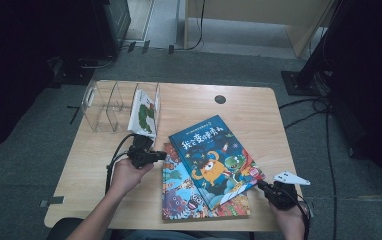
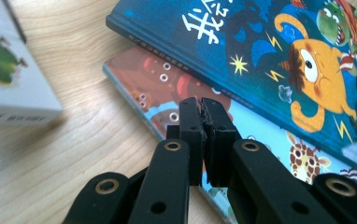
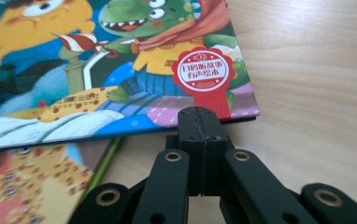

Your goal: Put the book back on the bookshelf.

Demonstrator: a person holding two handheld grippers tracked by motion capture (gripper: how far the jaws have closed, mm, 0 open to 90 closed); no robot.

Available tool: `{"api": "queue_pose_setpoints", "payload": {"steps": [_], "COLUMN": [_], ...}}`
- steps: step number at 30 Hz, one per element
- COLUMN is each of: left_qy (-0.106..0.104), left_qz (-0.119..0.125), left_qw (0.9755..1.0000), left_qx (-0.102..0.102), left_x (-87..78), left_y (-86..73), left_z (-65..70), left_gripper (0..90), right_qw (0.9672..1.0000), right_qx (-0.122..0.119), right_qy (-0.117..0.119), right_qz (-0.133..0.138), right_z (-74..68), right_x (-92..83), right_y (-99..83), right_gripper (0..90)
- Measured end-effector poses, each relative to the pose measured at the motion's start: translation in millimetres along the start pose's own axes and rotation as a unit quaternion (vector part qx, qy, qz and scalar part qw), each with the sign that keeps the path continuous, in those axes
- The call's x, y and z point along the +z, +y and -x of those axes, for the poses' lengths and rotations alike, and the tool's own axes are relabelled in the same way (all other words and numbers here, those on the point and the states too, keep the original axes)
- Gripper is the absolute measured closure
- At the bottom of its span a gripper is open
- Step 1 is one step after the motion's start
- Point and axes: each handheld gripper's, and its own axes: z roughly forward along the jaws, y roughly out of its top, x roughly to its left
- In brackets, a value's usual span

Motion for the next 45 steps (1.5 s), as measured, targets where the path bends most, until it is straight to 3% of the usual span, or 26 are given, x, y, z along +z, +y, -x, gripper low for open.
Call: {"api": "queue_pose_setpoints", "payload": {"steps": [4,20,32,36,45], "left_qy": [0.000,0.038,0.029,0.040,0.044], "left_qz": [0.009,0.024,0.023,0.021,0.017], "left_qw": [0.9999,0.9985,0.9985,0.9983,0.9978], "left_qx": [-0.009,-0.031,-0.041,-0.036,-0.048], "left_x": [-5.4,-21.7,-20.7,-18.1,-12.4], "left_y": [-3.9,-19.7,-13.7,-9.6,-8.3], "left_z": [-3.8,-12.6,-14.7,-15.1,-24.8], "left_gripper": [88.5,87.0,86.2,86.2,86.5], "right_qw": [1.0000,0.9997,0.9997,0.9996,0.9987], "right_qx": [0.002,0.021,0.017,0.025,0.040], "right_qy": [-0.001,0.015,0.014,0.007,-0.010], "right_qz": [-0.002,0.004,0.008,0.003,0.031], "right_z": [7.0,32.4,40.6,41.7,42.3], "right_x": [8.5,41.4,62.2,64.0,66.4], "right_y": [8.8,43.6,63.1,66.0,76.6], "right_gripper": [90.0,90.0,90.0,90.0,90.0]}}
